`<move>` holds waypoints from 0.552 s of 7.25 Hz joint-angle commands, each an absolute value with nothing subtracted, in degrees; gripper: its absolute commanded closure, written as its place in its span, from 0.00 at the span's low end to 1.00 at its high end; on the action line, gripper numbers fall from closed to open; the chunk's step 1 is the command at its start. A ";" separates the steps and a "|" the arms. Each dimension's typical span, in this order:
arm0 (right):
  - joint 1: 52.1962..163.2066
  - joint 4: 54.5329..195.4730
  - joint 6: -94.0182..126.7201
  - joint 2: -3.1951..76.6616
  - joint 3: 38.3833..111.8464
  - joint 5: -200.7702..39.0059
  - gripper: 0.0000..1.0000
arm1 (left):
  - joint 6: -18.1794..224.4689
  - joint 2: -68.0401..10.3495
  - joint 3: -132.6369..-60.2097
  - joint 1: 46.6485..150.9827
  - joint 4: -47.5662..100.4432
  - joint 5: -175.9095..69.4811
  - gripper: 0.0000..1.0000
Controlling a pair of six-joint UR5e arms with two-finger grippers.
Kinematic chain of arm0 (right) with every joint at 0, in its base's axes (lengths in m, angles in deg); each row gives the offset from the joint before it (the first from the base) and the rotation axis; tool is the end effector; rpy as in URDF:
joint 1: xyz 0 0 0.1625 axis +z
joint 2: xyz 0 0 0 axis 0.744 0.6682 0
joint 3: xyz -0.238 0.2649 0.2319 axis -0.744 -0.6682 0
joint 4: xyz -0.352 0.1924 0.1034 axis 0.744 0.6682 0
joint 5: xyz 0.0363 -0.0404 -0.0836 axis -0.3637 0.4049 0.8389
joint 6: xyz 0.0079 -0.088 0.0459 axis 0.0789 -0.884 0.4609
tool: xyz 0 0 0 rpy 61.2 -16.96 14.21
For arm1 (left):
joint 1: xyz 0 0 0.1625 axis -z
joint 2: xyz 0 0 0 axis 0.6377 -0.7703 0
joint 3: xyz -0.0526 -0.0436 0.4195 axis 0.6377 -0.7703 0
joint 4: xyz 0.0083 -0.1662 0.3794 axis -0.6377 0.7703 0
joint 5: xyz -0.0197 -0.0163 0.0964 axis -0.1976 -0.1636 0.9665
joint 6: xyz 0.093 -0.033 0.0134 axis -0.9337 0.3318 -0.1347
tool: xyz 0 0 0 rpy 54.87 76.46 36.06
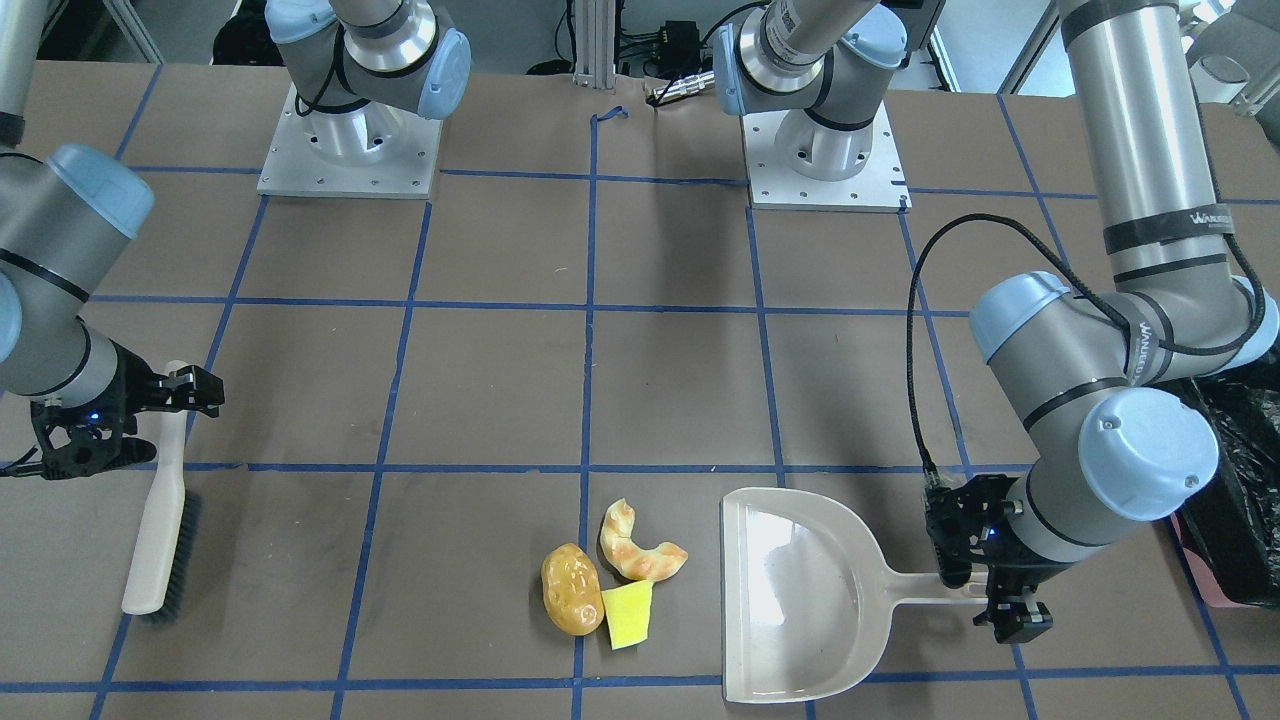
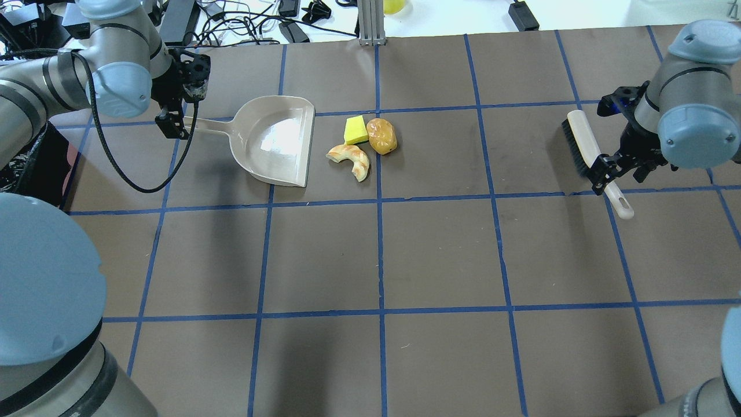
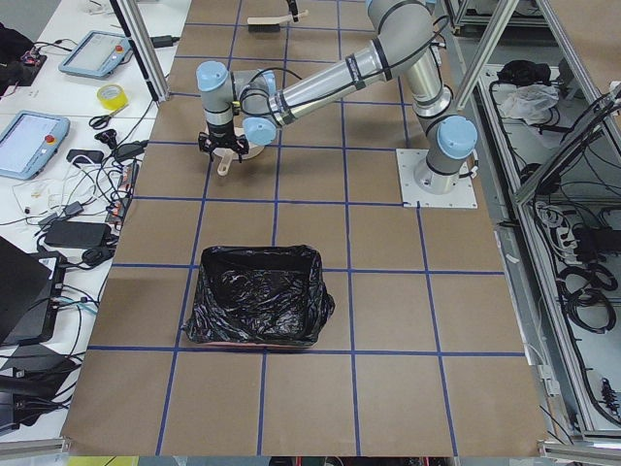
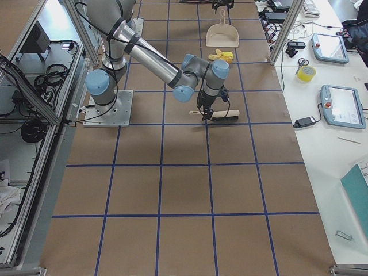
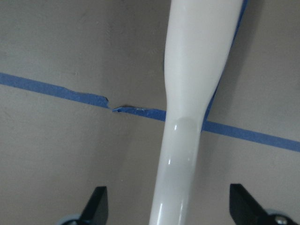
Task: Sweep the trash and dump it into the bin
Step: 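Close the left gripper on the dustpan handle while the right gripper grasps the brush handle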
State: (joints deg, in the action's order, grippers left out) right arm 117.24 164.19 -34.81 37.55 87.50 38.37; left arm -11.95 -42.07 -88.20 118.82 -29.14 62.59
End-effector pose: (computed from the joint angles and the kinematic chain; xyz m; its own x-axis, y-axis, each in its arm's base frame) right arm -0.0801 -0.5549 0.2273 -0.9689 -0.2473 0.0018 -0.2426 0.9521 0.1859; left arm 0.0057 -0.7016 0.2578 -0.0079 0.9987 -0.0507 0.9963 0.0122 0.0848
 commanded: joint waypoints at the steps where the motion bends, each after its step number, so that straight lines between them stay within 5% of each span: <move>1: 117.24 164.10 -34.69 36.63 87.50 38.38 0.23 | -10.91 -43.87 -88.16 118.90 -30.69 62.28 0.12; 3: 117.24 164.10 -34.43 36.45 87.41 38.47 0.51 | -10.90 -44.14 -88.07 118.98 -30.78 62.27 0.14; 4: 117.24 164.10 -34.08 36.45 87.24 38.38 0.94 | -10.82 -44.14 -88.16 118.99 -30.78 62.27 0.24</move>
